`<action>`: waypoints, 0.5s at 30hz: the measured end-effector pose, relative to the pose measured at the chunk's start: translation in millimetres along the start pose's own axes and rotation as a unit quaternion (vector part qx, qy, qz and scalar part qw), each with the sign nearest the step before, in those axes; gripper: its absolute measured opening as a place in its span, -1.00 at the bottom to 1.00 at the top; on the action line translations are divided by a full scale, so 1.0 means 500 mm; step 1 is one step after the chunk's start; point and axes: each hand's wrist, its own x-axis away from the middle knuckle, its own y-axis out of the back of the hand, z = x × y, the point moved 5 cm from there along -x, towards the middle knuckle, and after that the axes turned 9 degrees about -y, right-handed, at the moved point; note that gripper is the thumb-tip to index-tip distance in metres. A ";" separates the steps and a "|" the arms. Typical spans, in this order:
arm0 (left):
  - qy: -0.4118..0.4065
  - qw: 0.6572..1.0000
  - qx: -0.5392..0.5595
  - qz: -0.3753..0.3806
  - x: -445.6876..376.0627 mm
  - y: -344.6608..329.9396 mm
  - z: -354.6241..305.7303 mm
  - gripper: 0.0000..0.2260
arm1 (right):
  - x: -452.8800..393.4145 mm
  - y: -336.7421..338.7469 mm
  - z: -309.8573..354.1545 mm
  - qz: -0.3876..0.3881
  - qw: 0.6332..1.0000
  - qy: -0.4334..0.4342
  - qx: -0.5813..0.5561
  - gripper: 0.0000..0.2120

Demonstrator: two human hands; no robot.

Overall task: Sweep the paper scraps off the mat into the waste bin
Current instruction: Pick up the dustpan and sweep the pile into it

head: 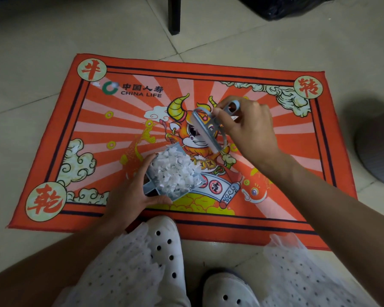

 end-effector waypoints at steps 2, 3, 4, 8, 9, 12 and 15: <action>0.006 1.000 0.004 0.001 0.001 0.006 0.011 0.02 | -0.006 -0.005 -0.014 0.017 0.999 0.006 0.040 -0.77; 0.009 1.000 0.008 0.005 0.000 0.008 0.014 0.02 | -0.007 -0.009 -0.022 0.028 0.998 0.009 0.061 -0.75; 0.011 1.000 0.008 0.011 -0.002 0.010 0.016 0.02 | -0.008 -0.015 -0.031 0.039 0.996 0.014 0.082 -0.73; 0.004 0.999 -0.017 0.033 -0.011 0.019 0.021 0.04 | 0.003 -0.039 -0.053 0.083 0.992 0.017 0.089 -0.71; 0.003 0.999 -0.020 0.035 -0.012 0.020 0.022 0.04 | 0.006 -0.042 -0.053 0.089 0.993 0.013 0.083 -0.72; -0.004 0.999 -0.035 0.040 -0.013 0.026 0.017 0.05 | 0.005 -0.054 -0.052 0.102 0.992 0.004 0.080 -0.76; -0.024 0.997 -0.056 0.051 -0.016 0.031 0.007 0.06 | 0.003 -0.060 -0.046 0.122 0.990 -0.004 0.068 -0.77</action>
